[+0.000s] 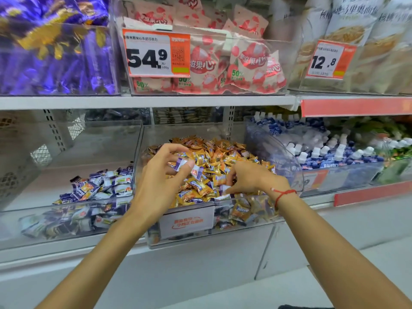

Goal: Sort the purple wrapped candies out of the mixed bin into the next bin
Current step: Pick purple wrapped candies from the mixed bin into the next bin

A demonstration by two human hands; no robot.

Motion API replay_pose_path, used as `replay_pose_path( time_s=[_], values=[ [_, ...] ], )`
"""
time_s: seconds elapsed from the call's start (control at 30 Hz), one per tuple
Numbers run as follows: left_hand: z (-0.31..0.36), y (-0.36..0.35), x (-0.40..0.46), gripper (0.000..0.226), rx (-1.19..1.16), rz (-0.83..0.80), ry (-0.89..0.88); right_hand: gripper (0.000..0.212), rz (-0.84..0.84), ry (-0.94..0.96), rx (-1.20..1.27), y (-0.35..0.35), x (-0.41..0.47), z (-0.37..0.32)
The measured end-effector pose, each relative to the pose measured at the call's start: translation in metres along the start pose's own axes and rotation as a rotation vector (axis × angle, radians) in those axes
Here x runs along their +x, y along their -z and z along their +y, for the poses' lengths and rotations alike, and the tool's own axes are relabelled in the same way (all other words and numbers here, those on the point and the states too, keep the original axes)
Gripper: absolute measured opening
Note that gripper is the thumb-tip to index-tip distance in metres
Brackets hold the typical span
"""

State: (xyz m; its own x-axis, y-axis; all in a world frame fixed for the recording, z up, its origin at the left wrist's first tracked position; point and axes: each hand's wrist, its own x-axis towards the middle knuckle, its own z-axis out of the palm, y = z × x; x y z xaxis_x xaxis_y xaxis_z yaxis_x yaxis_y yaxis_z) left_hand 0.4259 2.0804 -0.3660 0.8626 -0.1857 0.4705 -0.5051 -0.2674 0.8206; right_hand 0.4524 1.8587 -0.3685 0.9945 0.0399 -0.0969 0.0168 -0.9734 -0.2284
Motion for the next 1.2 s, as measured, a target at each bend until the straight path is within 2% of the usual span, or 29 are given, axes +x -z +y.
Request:
replay_pose_path(
  time_s=[0.07, 0.17, 0.23, 0.3, 0.37, 0.43, 0.5, 0.57, 0.67, 0.83, 0.9, 0.97, 1.1, 1.2],
  values=[
    [0.002, -0.002, -0.003, 0.029, -0.023, -0.002, 0.003, 0.033, 0.163, -0.037, -0.012, 0.003, 0.003, 0.007],
    [0.000, -0.003, -0.005, 0.038, -0.003, -0.015, 0.003, 0.028, 0.310, -0.066, 0.247, 0.007, 0.005, 0.019],
    [-0.006, -0.003, -0.004, 0.037, 0.023, -0.032, 0.027, 0.015, 0.294, 0.008, 0.404, 0.012, 0.002, 0.018],
    [-0.008, -0.002, -0.003, 0.028, 0.062, -0.042, 0.048, 0.018, 0.199, 0.138, 0.427, 0.019, -0.005, 0.007],
    [-0.007, -0.002, -0.001, 0.020, 0.036, -0.034, 0.055, 0.019, 0.109, 0.241, 0.337, 0.022, -0.007, -0.005],
    [-0.002, 0.000, -0.001, 0.014, 0.016, -0.021, 0.040, 0.020, 0.071, 0.221, 0.068, 0.017, -0.004, -0.014],
    [0.002, 0.004, -0.001, 0.012, 0.011, -0.022, 0.015, 0.032, 0.100, 0.171, -0.214, 0.006, -0.002, -0.020],
    [0.004, 0.010, -0.002, 0.014, -0.003, -0.025, 0.000, 0.032, 0.149, 0.183, -0.254, -0.003, 0.002, -0.022],
    [0.007, 0.022, -0.003, 0.015, 0.003, 0.015, -0.034, 0.021, 0.172, 0.166, -0.076, -0.003, 0.008, -0.011],
    [0.012, 0.064, -0.001, 0.019, -0.072, 0.145, -0.033, 0.015, 0.192, 0.163, 0.518, 0.012, 0.002, -0.004],
    [0.006, 0.087, 0.002, 0.018, -0.067, 0.216, -0.010, 0.012, 0.179, 0.205, 0.658, 0.017, -0.005, -0.027],
    [-0.006, 0.110, 0.006, 0.018, -0.014, 0.283, 0.035, 0.012, 0.156, 0.318, 0.655, 0.019, -0.012, -0.062],
    [-0.035, 0.143, 0.009, 0.014, 0.078, 0.328, 0.178, 0.013, 0.188, 0.521, 0.545, 0.013, -0.006, -0.141],
    [-0.048, 0.154, 0.009, 0.012, 0.248, 0.349, 0.201, 0.024, 0.264, 0.575, 0.302, 0.006, 0.021, -0.193]
  ],
)
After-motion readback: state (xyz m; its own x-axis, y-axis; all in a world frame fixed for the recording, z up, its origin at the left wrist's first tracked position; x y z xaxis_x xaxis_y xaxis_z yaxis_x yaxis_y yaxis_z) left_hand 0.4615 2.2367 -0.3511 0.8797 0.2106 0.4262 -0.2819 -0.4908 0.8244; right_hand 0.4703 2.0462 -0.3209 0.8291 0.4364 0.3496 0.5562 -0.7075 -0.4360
